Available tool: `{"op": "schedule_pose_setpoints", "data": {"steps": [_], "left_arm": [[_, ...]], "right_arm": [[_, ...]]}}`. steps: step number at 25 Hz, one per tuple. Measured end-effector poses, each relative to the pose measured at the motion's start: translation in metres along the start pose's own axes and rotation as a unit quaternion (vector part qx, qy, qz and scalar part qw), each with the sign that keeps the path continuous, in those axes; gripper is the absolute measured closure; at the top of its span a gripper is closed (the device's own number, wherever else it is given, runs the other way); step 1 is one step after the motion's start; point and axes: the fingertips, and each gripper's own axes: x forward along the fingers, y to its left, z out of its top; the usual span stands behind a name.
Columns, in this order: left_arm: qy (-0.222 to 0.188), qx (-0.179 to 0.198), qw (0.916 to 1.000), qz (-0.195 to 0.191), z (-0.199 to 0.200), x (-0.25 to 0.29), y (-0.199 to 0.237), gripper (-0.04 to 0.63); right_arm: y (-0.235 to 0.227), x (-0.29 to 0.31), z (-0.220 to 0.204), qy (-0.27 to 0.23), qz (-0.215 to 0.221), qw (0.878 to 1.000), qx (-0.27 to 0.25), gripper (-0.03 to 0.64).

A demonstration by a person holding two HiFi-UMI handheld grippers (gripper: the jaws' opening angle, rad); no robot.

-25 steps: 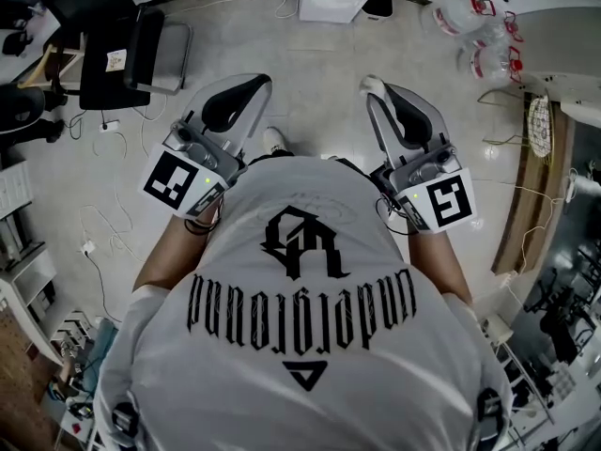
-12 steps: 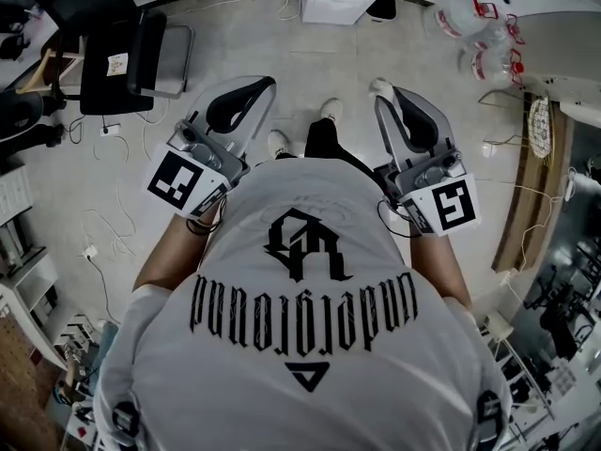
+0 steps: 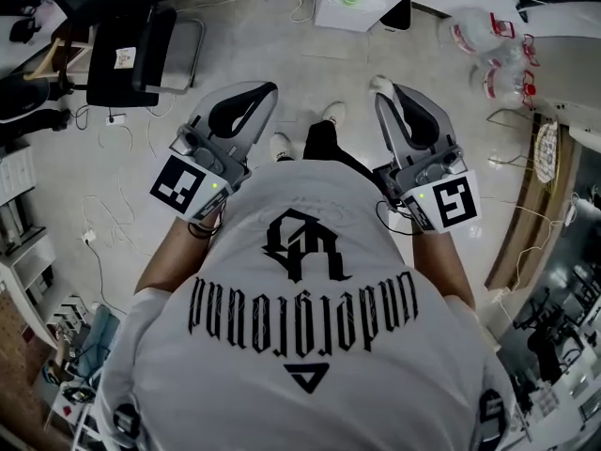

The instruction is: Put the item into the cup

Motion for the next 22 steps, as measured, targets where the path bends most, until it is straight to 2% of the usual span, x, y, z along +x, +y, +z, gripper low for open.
{"op": "schedule_pose_setpoints", "data": {"steps": [9, 16, 22], "left_arm": [[0.006, -0.01, 0.9998, 0.018, 0.005, 0.067, 0.021, 0.581], [0.016, -0.008, 0.9998, 0.013, 0.01, 0.138, 0.026, 0.581], [0.024, 0.008, 0.9997, 0.007, 0.012, 0.184, 0.015, 0.581]], "right_arm": [[-0.071, 0.017, -0.002, 0.012, 0.016, 1.0, -0.001, 0.552], [-0.137, 0.013, -0.009, 0.013, 0.017, 1.0, 0.006, 0.552], [-0.181, -0.003, -0.018, 0.006, 0.014, 1.0, 0.013, 0.552]]}}
